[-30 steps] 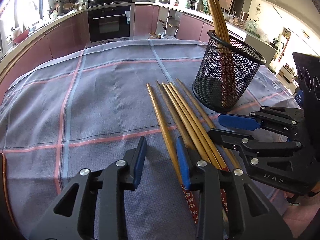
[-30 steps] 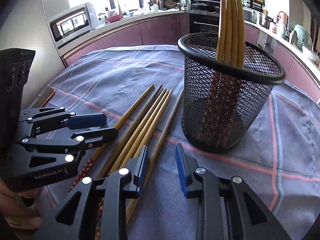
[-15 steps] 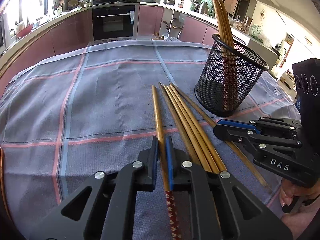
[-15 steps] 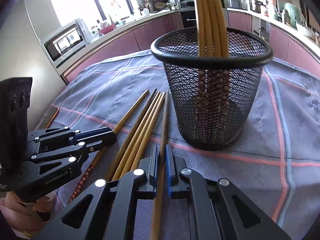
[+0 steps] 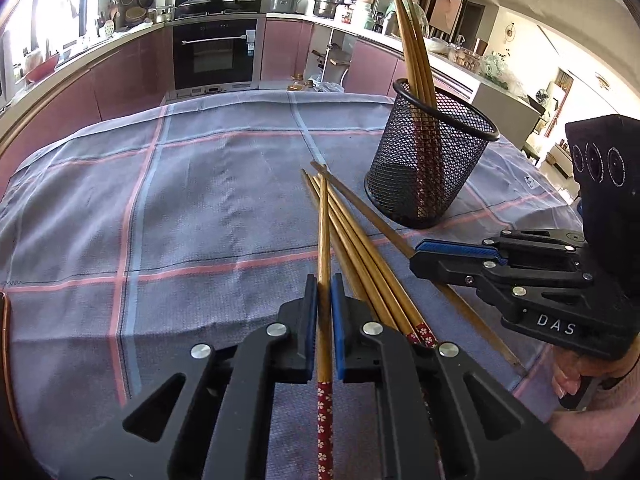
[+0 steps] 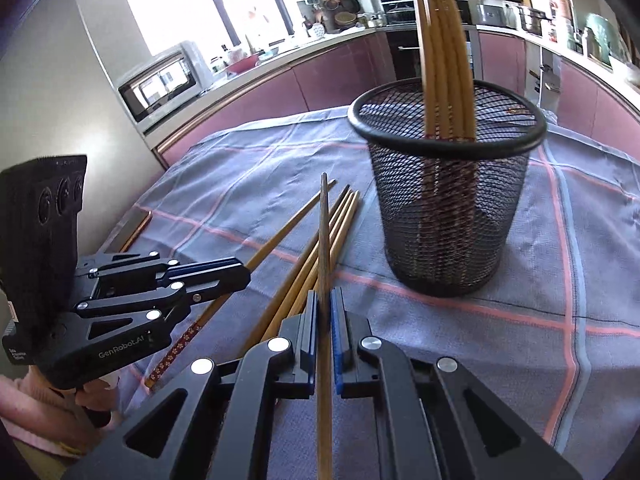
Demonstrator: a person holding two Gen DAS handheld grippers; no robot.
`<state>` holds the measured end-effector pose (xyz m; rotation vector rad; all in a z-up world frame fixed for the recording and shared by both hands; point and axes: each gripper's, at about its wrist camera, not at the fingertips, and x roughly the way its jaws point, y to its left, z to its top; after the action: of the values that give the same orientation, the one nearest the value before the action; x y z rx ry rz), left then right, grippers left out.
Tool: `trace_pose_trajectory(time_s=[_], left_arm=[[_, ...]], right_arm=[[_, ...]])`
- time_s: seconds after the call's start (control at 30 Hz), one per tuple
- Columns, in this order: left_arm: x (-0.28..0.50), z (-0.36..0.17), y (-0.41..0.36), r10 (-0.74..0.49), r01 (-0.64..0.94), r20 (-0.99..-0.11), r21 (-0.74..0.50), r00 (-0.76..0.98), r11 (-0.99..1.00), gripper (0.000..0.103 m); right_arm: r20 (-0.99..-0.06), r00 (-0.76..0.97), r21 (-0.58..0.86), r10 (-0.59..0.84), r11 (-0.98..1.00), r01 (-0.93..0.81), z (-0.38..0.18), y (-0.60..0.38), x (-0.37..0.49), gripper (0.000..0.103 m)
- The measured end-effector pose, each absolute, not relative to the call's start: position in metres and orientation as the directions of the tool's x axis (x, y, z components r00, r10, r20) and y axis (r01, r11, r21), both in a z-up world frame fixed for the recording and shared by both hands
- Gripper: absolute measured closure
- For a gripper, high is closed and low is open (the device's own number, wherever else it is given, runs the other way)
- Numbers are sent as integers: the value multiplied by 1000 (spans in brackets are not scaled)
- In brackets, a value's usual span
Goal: Organize utensils
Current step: 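Lift the chopstick upright toward the mesh cup with the right gripper while the left gripper lifts its chopstick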
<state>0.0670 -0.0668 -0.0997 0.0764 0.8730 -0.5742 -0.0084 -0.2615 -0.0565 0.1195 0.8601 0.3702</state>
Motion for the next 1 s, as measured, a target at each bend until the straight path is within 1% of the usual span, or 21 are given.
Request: trace_pose_trajectory(time_s=[0.3,0.6,0.77,1.0], left_arm=[[76,-111,-70,-433,511,-768,-162,471,844,95],[89,-113,-75,-425,510,-775,-156,467,846,95],[89,-110,-78,-420,500,-771,-153,479,852,95],[77,-79,-69,-494,532,-714,-200,496,823,95]], right_arm=[[-757,558,219,339,937,-273,-65,-255,1,96],[-756,556,222,345,935,-278,-67,-254,7,96],[-733,583,218,351,933,-288,-59,-257,-1,97],[-663,646,222,378,923,-313,-31,-265,-16,97]])
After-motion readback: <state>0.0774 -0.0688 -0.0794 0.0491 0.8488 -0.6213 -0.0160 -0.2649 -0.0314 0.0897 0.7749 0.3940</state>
